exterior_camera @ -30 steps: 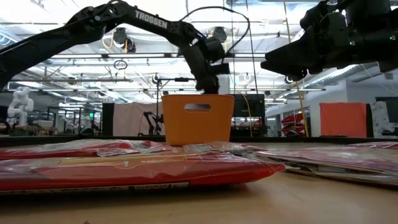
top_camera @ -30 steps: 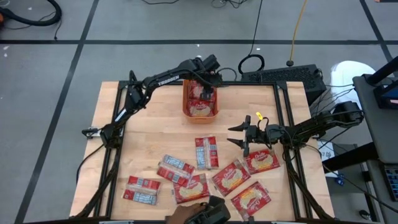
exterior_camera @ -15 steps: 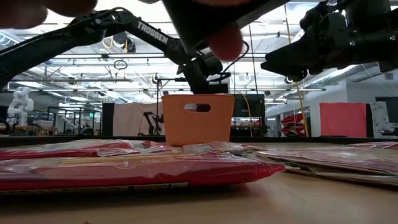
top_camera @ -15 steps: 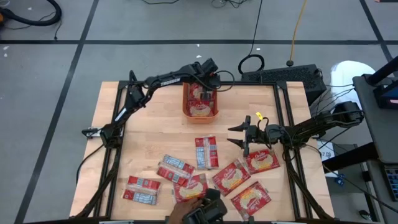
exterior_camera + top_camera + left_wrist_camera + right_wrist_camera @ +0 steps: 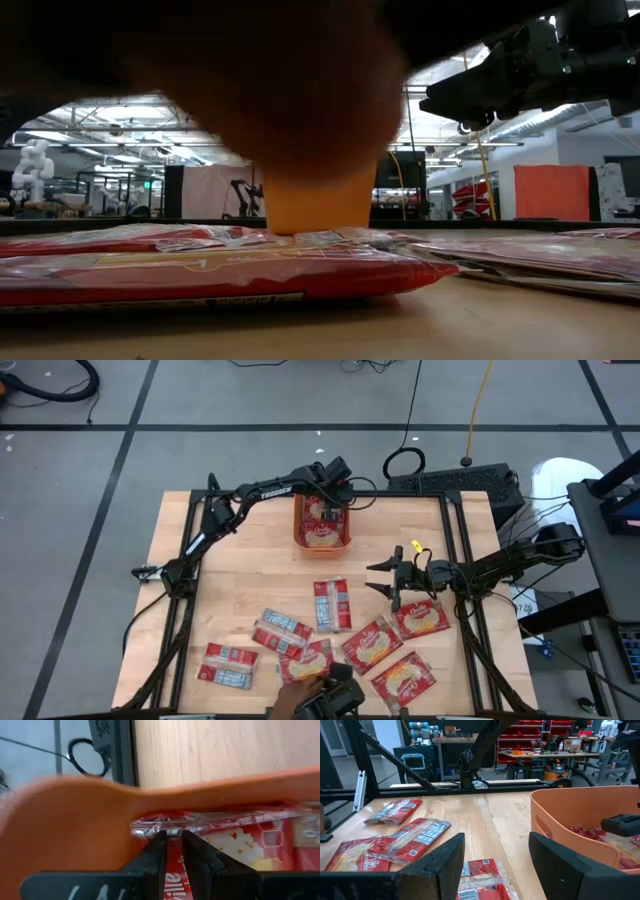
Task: Sort popcorn bags into baskets
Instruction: Put the red popcorn bag into the orange bin
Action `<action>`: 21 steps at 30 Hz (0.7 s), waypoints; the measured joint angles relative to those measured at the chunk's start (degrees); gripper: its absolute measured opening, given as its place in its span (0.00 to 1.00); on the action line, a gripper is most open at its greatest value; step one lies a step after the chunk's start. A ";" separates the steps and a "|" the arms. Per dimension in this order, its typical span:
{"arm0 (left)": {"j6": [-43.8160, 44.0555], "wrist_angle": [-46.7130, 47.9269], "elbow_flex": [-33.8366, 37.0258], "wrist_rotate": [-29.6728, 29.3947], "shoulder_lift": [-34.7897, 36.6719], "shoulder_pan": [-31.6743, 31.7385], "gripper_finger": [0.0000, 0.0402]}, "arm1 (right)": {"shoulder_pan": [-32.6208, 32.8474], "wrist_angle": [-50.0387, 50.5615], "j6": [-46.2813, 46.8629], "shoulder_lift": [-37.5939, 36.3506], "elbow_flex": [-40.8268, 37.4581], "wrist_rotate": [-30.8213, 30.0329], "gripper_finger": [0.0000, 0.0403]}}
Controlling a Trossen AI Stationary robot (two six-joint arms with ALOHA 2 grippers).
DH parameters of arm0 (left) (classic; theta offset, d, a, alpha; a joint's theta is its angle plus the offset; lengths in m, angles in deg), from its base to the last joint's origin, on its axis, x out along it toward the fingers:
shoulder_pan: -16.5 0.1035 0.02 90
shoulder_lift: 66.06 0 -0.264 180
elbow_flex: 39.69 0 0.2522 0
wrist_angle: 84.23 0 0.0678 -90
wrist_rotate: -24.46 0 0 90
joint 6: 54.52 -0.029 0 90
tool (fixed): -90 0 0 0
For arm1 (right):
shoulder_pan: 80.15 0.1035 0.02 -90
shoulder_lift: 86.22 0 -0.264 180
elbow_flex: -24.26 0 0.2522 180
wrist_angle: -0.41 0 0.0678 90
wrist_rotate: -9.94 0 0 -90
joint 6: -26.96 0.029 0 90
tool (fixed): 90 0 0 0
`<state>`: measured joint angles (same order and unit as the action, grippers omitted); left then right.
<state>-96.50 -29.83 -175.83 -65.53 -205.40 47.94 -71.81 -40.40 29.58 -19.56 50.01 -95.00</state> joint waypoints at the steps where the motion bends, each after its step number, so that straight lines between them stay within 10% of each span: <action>1: 0.35 0.18 0.01 0.01 -0.15 0.04 0.16 | 0.02 0.08 0.11 0.00 0.00 0.01 0.53; 12: 0.39 2.45 -0.08 -11.89 3.26 -1.92 0.16 | 0.50 0.05 0.32 0.00 0.00 0.04 0.53; 21: 1.61 5.76 0.27 -9.28 2.02 0.25 0.16 | 0.52 0.20 -0.27 0.00 0.00 0.07 0.53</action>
<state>-94.89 -24.07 -175.56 -74.81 -203.39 48.19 -71.29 -40.20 29.31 -19.56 50.01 -94.93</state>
